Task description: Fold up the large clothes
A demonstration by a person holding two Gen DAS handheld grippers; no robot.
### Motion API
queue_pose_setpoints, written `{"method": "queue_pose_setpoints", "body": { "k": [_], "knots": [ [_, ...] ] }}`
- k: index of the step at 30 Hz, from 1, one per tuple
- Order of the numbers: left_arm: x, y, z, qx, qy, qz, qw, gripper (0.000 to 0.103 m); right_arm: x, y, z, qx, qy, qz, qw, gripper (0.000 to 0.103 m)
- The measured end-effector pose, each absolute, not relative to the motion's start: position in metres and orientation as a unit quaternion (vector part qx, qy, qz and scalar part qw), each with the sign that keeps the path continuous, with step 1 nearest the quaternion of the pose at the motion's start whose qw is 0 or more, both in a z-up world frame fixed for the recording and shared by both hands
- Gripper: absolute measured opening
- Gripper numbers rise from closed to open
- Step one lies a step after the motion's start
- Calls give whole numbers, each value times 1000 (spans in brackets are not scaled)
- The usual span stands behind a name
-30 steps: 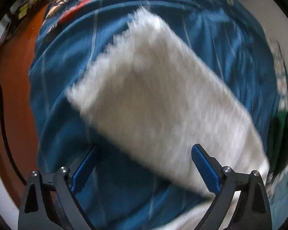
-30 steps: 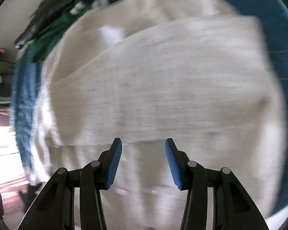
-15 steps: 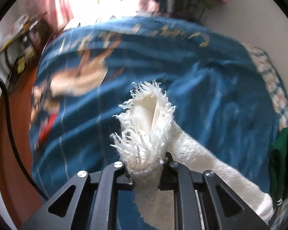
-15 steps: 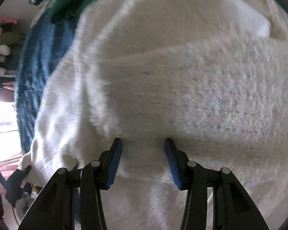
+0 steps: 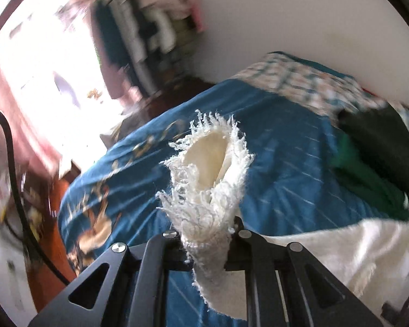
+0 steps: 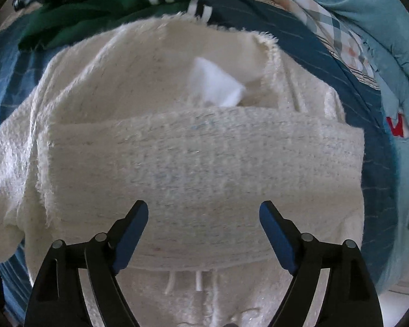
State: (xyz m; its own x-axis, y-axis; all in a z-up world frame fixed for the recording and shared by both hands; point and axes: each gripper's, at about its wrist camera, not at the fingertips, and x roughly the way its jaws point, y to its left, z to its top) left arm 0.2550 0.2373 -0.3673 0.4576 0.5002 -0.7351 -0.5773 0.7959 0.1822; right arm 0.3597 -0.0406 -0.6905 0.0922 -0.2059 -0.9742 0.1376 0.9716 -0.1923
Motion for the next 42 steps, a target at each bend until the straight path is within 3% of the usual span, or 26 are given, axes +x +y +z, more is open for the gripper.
{"method": "queue_pose_setpoints", "body": {
  "k": [11, 20, 24, 25, 26, 27, 29, 38, 42],
  "knots": [
    [290, 12, -367, 12, 464, 131, 876, 9, 335, -190, -689, 103, 670, -117, 726, 86],
    [315, -227, -441, 28, 552, -57, 831, 10, 280, -376, -697, 167, 674, -203, 691, 86],
    [314, -283, -475, 80, 568, -63, 816, 18, 263, -426, -699, 210, 666, -199, 688, 86],
    [316, -287, -479, 87, 570, -62, 815, 23, 259, -434, -696, 223, 658, -188, 694, 86],
    [318, -288, -483, 82, 576, -67, 810, 37, 258, -440, -694, 236, 653, -176, 697, 86],
    [317, -285, -484, 72, 583, -72, 806, 62, 257, -448, -692, 251, 650, -161, 699, 86],
    [324, -277, -483, 44, 592, -77, 801, 86, 256, -458, -686, 284, 641, -130, 701, 86],
    [303, -181, -429, -57, 594, -39, 801, 86, 269, -432, -653, 413, 604, -16, 681, 85],
    [285, -117, -424, -20, 586, 59, 808, 86, 303, -386, -669, 412, 618, 41, 668, 85]
  ]
}}
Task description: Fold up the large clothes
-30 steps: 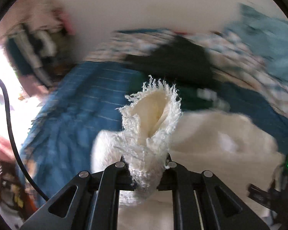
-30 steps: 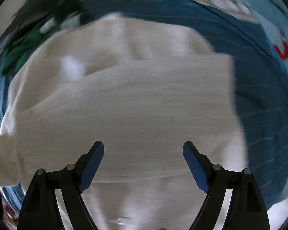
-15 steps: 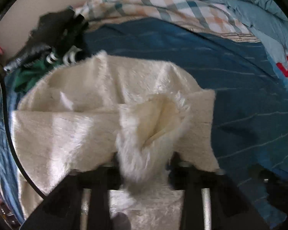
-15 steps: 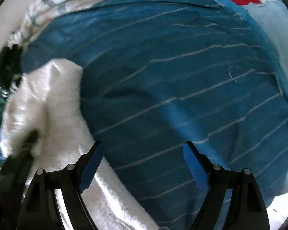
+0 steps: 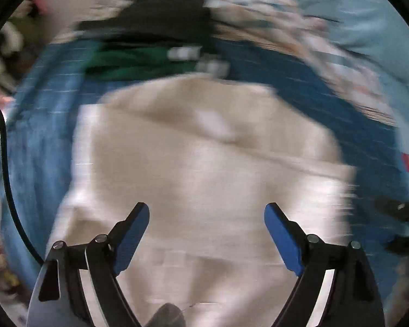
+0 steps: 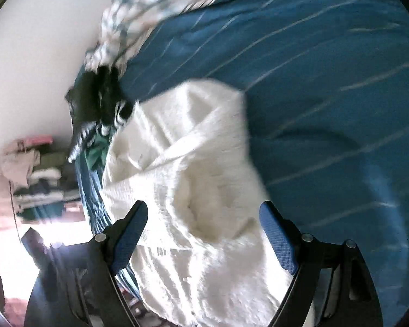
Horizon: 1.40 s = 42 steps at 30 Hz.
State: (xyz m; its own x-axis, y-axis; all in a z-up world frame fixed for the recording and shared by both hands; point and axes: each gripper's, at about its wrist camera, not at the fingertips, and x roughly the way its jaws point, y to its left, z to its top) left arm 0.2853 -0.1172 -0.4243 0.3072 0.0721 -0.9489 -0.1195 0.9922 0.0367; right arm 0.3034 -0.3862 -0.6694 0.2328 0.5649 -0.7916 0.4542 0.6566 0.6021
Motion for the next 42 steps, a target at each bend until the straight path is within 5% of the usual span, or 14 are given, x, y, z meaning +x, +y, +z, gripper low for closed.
{"method": "queue_pose_setpoints", "body": {
  "k": [2, 3, 4, 5, 12, 17, 21, 26, 32, 34, 35, 42],
  "knots": [
    [284, -79, -433, 12, 574, 119, 810, 86, 323, -358, -689, 405, 636, 69, 654, 84],
    [286, -61, -443, 27, 578, 144, 803, 86, 328, -348, -695, 403, 642, 80, 648, 70],
    [290, -41, -453, 35, 582, 168, 795, 86, 332, -334, -701, 397, 650, 94, 642, 50],
    [293, -25, -462, 38, 582, 186, 791, 86, 338, -318, -707, 371, 664, 93, 642, 6],
    [317, 45, -501, 15, 593, 217, 775, 86, 347, -320, -675, 303, 622, -17, 722, 6],
    [324, 62, -549, 11, 642, 210, 737, 86, 354, -304, -720, 248, 703, -35, 666, 9],
    [318, 75, -522, -14, 630, 208, 748, 86, 340, -309, -694, 253, 693, -78, 671, 37],
    [306, 60, -473, 18, 577, 193, 793, 86, 322, -294, -646, 247, 662, -77, 703, 37],
    [333, 39, -496, 46, 570, 171, 802, 86, 345, -280, -690, 247, 668, -44, 701, 38],
    [342, 35, -508, 46, 574, 173, 799, 86, 355, -280, -713, 240, 686, -47, 685, 29],
    [345, 35, -511, 49, 574, 175, 798, 86, 358, -279, -717, 239, 685, -53, 686, 6],
    [332, 28, -486, 18, 561, 187, 806, 86, 363, -269, -641, 197, 604, -53, 770, 5]
  ]
}}
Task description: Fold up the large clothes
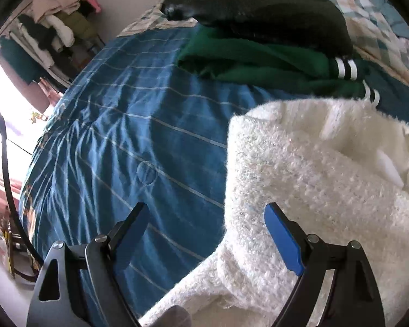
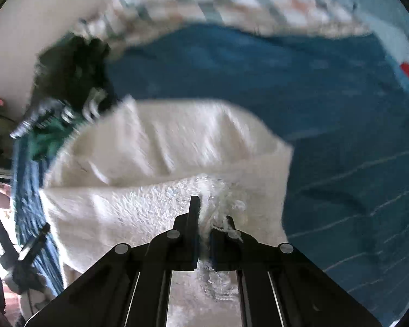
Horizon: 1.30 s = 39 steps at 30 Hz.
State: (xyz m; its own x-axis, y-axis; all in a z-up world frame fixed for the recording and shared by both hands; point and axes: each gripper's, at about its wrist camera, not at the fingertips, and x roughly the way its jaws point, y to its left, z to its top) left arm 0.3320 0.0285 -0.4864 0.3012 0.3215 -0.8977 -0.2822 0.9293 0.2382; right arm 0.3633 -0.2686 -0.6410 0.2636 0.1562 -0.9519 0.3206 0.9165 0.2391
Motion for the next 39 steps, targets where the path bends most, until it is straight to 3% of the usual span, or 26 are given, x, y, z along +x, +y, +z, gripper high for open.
{"method": "queue_pose_setpoints", "body": {
  "k": [3, 6, 8, 11, 16, 20, 22, 23, 24, 30, 34, 36, 39],
  "knots": [
    [329, 26, -484, 20, 556, 188, 810, 86, 362, -276, -628, 193, 586, -65, 784, 6],
    [331, 23, -499, 43, 567, 191, 800, 86, 369, -286, -668, 190, 643, -72, 739, 8],
    [334, 21, -516, 63, 584, 192, 786, 86, 364, -299, -693, 201, 672, -94, 707, 16],
    [337, 17, -527, 81, 583, 193, 785, 86, 354, -310, -680, 218, 648, -115, 721, 31],
    [339, 1, -542, 143, 566, 212, 783, 89, 329, -300, -629, 224, 590, -91, 770, 32],
    [342, 5, -545, 137, 566, 237, 778, 99, 334, -275, -648, 256, 614, -11, 747, 31],
    [346, 10, -545, 123, 570, 244, 775, 103, 337, -277, -685, 263, 655, -20, 708, 30],
    [347, 14, -545, 111, 573, 241, 775, 103, 336, -282, -699, 266, 661, -36, 700, 22],
    [347, 16, -546, 99, 574, 240, 777, 103, 336, -287, -716, 264, 668, -52, 694, 2],
    [346, 23, -539, 72, 577, 233, 780, 103, 350, -304, -731, 270, 684, -73, 673, 1],
    [333, 22, -507, 48, 571, 218, 790, 103, 344, -319, -678, 243, 667, -76, 700, 10],
    [320, 14, -492, 48, 570, 210, 793, 103, 331, -323, -660, 202, 682, -87, 698, 31],
    [297, -9, -480, 55, 584, 192, 787, 103, 315, -334, -663, 179, 718, -76, 668, 32]
  ]
}}
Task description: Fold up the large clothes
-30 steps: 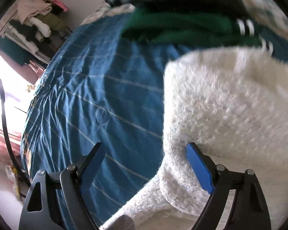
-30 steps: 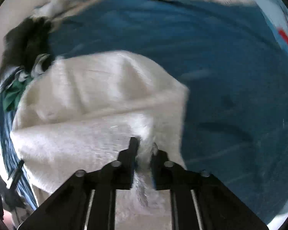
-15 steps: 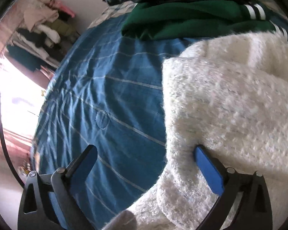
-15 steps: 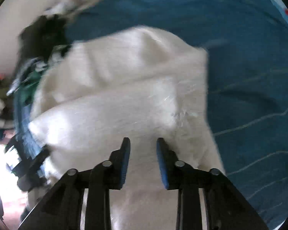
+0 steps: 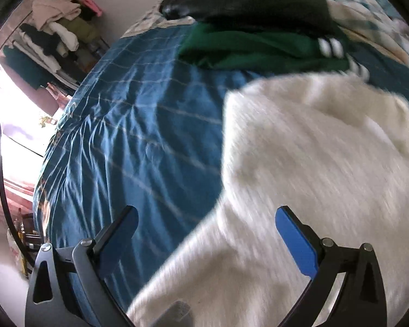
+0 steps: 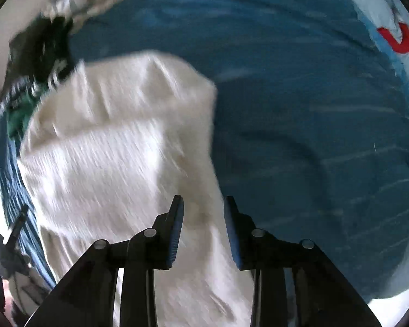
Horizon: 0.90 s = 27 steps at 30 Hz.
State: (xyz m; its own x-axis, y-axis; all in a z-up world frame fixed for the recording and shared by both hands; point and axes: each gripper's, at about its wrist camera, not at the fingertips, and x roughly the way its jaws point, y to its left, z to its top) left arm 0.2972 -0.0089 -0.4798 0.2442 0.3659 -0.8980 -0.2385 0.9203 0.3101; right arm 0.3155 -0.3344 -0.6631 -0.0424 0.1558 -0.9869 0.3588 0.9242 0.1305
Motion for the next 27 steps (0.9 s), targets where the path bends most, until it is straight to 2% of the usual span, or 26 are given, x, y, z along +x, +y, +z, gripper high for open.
{"method": "queue_pose_setpoints", "body": {
  "k": [6, 7, 8, 9, 11, 13, 16, 18, 20, 21, 22, 23, 27],
  "knots": [
    [256, -80, -516, 65, 619, 143, 769, 103, 293, -336, -719, 174, 763, -23, 623, 32],
    [251, -91, -526, 80, 627, 147, 761, 103, 292, -334, -733, 180, 768, -8, 615, 29],
    [245, -102, -542, 88, 640, 148, 749, 103, 289, -334, -741, 168, 770, -12, 616, 10],
    [241, -106, -551, 86, 644, 153, 744, 103, 282, -345, -749, 146, 769, -32, 621, 10],
    [234, -108, -560, 78, 637, 175, 746, 103, 274, -368, -761, 206, 764, -41, 610, 11],
    [232, -107, -562, 64, 628, 192, 751, 103, 271, -379, -760, 240, 763, -27, 600, 14],
    [231, -106, -567, 42, 607, 207, 766, 103, 258, -382, -744, 257, 773, 23, 580, 27],
    [229, -102, -566, 14, 603, 218, 767, 103, 243, -383, -734, 251, 779, 54, 572, 42],
    [229, -97, -562, 3, 612, 217, 760, 103, 216, -386, -734, 246, 791, 77, 555, 43],
    [228, -95, -559, 4, 617, 221, 755, 103, 206, -384, -739, 246, 796, 85, 546, 41],
    [225, -96, -555, 10, 619, 226, 752, 103, 194, -385, -747, 247, 801, 91, 537, 31],
    [221, -99, -549, 20, 619, 237, 749, 103, 182, -386, -755, 241, 808, 86, 530, 11],
    [195, -120, -526, 74, 618, 269, 735, 103, 158, -395, -772, 233, 813, 85, 526, 11]
  ]
}}
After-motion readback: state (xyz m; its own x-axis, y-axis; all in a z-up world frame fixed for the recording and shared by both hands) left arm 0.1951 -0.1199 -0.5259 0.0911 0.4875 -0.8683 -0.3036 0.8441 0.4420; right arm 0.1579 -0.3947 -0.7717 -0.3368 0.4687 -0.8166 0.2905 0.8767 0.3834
